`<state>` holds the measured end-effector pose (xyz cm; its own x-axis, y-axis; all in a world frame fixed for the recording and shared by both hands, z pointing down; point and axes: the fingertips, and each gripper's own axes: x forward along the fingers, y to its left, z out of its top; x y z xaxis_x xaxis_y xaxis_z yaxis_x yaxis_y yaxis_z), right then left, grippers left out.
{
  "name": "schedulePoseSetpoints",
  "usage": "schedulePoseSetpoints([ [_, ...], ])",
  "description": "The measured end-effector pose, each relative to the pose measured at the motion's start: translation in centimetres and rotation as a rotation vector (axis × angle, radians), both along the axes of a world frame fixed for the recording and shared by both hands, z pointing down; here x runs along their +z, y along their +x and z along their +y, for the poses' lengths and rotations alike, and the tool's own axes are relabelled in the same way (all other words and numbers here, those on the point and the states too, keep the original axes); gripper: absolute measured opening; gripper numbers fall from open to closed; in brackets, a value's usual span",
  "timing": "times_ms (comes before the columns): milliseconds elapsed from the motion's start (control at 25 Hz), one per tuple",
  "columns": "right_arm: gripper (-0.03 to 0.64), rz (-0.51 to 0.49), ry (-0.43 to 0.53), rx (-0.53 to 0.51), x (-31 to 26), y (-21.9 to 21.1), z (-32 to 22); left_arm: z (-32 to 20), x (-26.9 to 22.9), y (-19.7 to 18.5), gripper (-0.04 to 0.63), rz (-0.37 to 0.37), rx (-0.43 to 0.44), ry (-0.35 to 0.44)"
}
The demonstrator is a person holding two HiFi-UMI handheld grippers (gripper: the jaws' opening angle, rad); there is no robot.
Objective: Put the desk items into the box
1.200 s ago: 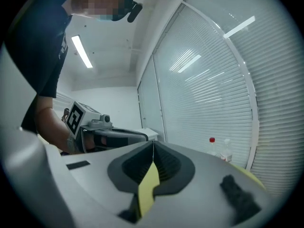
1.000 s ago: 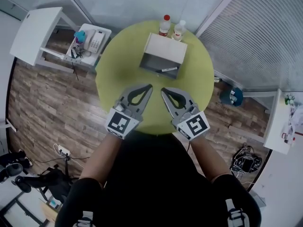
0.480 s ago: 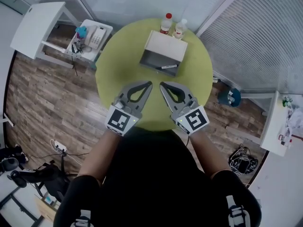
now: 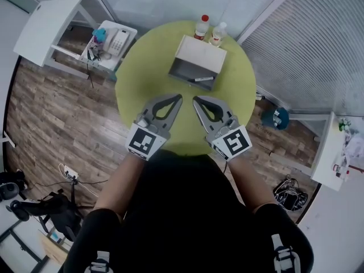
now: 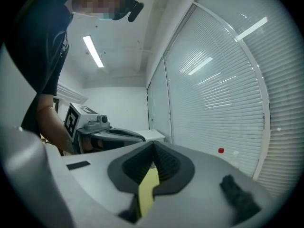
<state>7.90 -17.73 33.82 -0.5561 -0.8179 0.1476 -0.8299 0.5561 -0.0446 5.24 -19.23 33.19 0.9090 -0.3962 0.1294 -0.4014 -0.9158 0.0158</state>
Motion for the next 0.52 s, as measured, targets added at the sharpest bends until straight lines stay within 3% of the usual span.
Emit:
schedulePoseSetpoints([
  [520, 0.017, 0.003, 0.001, -0.004, 0.18, -0.58, 0.28, 0.4, -0.03, -0.61, 0.011, -0.004, -0.004, 0.025],
])
